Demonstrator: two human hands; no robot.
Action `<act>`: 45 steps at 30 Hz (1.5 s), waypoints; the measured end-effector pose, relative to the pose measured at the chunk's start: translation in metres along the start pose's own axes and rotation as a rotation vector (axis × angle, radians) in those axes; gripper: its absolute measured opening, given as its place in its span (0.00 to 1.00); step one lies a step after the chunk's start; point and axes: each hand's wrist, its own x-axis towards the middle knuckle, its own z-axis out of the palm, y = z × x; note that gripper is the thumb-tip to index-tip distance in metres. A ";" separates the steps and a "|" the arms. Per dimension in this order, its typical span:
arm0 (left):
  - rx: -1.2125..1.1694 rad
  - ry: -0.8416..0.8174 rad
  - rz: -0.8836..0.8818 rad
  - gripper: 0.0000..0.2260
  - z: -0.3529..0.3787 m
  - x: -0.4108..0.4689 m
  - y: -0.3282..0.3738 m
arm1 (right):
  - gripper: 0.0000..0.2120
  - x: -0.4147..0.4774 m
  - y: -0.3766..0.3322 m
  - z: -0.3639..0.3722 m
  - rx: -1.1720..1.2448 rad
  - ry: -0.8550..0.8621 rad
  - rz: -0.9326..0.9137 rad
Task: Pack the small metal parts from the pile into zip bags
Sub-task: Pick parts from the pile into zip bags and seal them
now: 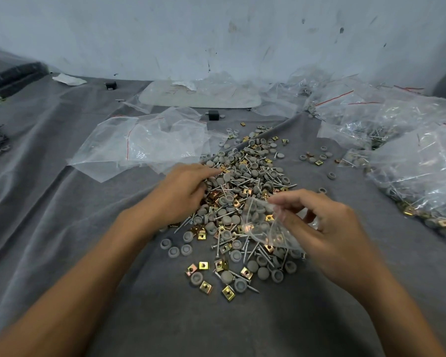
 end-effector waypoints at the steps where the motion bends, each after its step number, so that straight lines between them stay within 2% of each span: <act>1: 0.009 -0.033 0.011 0.21 0.003 0.001 0.000 | 0.13 0.000 0.000 0.000 -0.002 0.002 -0.006; 5: 0.012 -0.044 -0.030 0.20 0.010 0.000 0.001 | 0.12 -0.001 -0.001 0.000 0.004 -0.005 -0.013; 11: 0.016 0.008 -0.108 0.07 0.006 -0.002 0.000 | 0.13 -0.001 0.000 0.000 0.013 -0.003 -0.001; 14: 0.059 0.025 -0.111 0.06 0.000 -0.004 -0.001 | 0.12 -0.001 0.000 0.000 0.008 -0.011 -0.006; 19: -0.010 0.103 -0.154 0.04 -0.008 -0.011 -0.004 | 0.12 -0.001 0.000 -0.002 0.020 -0.009 -0.006; 34: -0.689 0.216 -0.353 0.04 -0.022 -0.019 -0.011 | 0.11 -0.001 -0.001 -0.002 0.014 -0.012 -0.022; 41: -0.676 0.235 -0.367 0.05 -0.022 -0.021 -0.005 | 0.11 -0.001 -0.001 -0.002 -0.003 -0.022 -0.020; 45: -0.717 0.211 -0.245 0.04 -0.031 -0.029 0.017 | 0.12 -0.001 -0.001 -0.002 0.002 -0.014 -0.022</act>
